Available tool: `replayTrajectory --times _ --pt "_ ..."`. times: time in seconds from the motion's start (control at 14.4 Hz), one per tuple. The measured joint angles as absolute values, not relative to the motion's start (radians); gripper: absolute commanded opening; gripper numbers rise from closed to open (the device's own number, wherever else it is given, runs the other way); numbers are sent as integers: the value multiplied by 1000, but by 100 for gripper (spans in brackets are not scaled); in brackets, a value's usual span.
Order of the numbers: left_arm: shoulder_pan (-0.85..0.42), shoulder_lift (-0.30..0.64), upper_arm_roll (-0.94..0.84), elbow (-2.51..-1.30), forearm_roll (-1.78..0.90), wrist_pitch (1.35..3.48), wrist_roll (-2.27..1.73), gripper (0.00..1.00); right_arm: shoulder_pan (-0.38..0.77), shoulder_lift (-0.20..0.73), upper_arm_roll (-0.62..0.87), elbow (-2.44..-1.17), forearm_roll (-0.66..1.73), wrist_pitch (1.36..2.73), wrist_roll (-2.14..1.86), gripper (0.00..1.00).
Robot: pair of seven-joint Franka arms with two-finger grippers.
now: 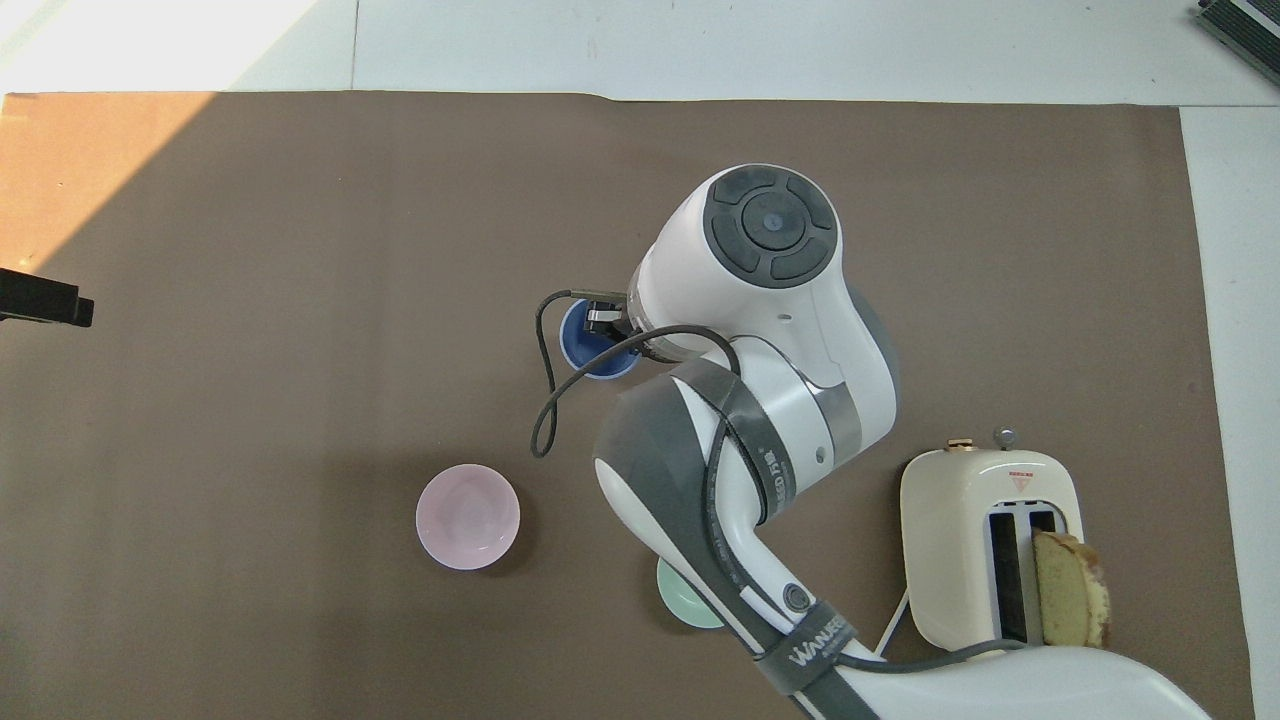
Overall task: Stack blue cups with both arms
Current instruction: 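Carry the cup with the right gripper and lower it into the center cup, then open the right gripper and lift it off the stacked cups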
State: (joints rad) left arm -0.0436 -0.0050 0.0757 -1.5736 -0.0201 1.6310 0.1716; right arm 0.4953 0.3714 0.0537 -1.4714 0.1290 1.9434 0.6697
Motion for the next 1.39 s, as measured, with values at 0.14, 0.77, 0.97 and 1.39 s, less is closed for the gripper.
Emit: replayTrajectory --times 0.14,0.77,0.97,1.39 --pt "-44 -5 76 -1574 -20 1631 172 100 495 379 54 -1473 129 1961 670 0" --pt "-44 -6 76 -1574 -20 1631 172 100 488 390 50 -1473 128 1971 670 0" --pt "-44 -6 76 -1574 -20 1631 172 100 488 406 48 -1476 128 1993 670 0" --pt "-44 -6 76 -1574 -20 1631 172 100 496 458 53 -1486 128 2032 670 100"
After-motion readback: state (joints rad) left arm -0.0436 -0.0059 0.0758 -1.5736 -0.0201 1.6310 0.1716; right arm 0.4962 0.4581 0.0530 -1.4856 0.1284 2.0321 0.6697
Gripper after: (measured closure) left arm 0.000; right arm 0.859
